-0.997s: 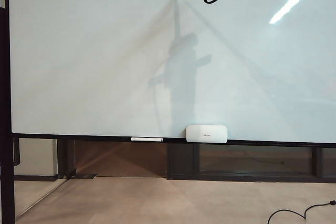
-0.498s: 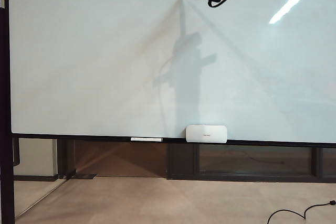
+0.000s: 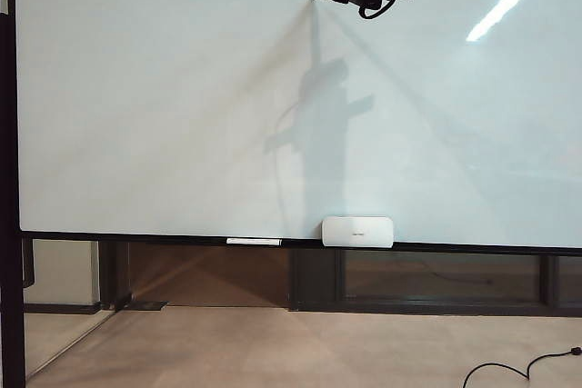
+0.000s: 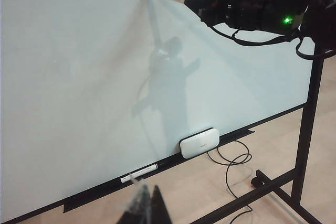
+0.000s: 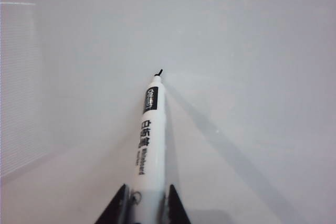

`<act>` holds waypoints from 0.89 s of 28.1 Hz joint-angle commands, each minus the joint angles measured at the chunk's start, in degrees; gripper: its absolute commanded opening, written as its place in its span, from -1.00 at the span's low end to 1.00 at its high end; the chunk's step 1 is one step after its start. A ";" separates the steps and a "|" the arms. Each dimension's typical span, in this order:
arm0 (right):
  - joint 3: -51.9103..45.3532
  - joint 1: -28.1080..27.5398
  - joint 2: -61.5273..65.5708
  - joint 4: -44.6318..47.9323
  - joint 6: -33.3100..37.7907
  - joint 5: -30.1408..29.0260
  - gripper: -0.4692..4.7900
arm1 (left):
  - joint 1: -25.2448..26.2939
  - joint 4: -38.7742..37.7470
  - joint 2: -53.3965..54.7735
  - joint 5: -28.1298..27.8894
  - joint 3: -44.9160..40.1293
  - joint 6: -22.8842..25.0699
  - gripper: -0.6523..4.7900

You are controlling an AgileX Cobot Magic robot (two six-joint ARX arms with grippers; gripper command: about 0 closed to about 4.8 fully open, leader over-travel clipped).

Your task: Reach to the right to find the marker pen, pick it up, and write the number 12 on the whiteboard.

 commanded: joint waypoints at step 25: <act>0.22 0.02 0.44 -14.49 0.04 1.46 -0.84 | -0.02 0.50 -0.31 0.24 0.66 0.17 -0.78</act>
